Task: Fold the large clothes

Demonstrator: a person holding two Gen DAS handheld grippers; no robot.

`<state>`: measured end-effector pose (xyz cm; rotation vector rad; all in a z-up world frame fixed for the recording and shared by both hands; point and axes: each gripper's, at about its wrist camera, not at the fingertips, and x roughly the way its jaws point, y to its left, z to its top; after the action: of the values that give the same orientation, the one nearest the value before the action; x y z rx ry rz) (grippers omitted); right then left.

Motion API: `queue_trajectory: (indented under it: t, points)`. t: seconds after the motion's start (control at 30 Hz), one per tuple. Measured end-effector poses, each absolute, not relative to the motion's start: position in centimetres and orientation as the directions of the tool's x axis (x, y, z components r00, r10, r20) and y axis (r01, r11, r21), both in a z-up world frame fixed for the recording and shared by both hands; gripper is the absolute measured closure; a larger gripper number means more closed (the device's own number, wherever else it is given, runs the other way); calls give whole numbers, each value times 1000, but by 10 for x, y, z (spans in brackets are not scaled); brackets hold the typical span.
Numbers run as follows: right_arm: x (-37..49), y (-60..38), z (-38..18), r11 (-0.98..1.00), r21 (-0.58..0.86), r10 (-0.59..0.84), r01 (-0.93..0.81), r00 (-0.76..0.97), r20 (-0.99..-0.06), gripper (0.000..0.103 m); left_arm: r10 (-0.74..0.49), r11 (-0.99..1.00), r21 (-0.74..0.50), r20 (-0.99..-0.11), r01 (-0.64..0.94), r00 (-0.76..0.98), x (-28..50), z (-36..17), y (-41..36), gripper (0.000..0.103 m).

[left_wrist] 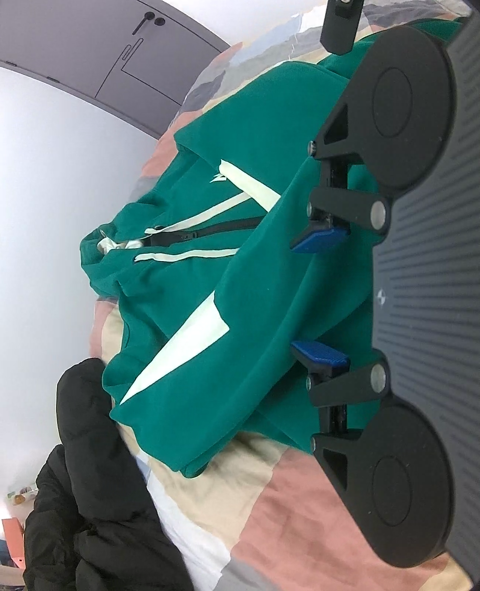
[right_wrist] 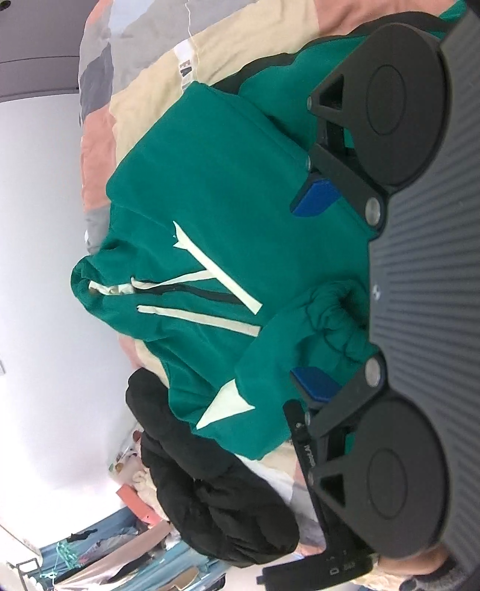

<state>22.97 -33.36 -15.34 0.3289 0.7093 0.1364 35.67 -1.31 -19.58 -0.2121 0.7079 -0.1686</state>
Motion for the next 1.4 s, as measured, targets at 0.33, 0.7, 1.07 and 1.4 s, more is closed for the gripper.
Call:
queue_trajectory:
  t: [0.33, 0.7, 1.07, 1.4]
  points:
    - [224, -333, -157, 950, 310, 222, -35, 775, -592, 13, -227, 963, -257, -628, 77, 744, 359, -200, -15, 45]
    - [228, -332, -150, 957, 289, 188, -17, 798, -573, 13, -244, 961, -258, -621, 99, 745, 365, -202, -20, 45]
    - [260, -343, -156, 972, 234, 157, -27, 816, -556, 13, -284, 953, -253, -576, 164, 766, 392, -179, -37, 45]
    - [396, -361, -151, 964, 261, 172, -45, 853, -492, 13, -314, 943, -279, -571, 181, 759, 524, -152, -48, 45]
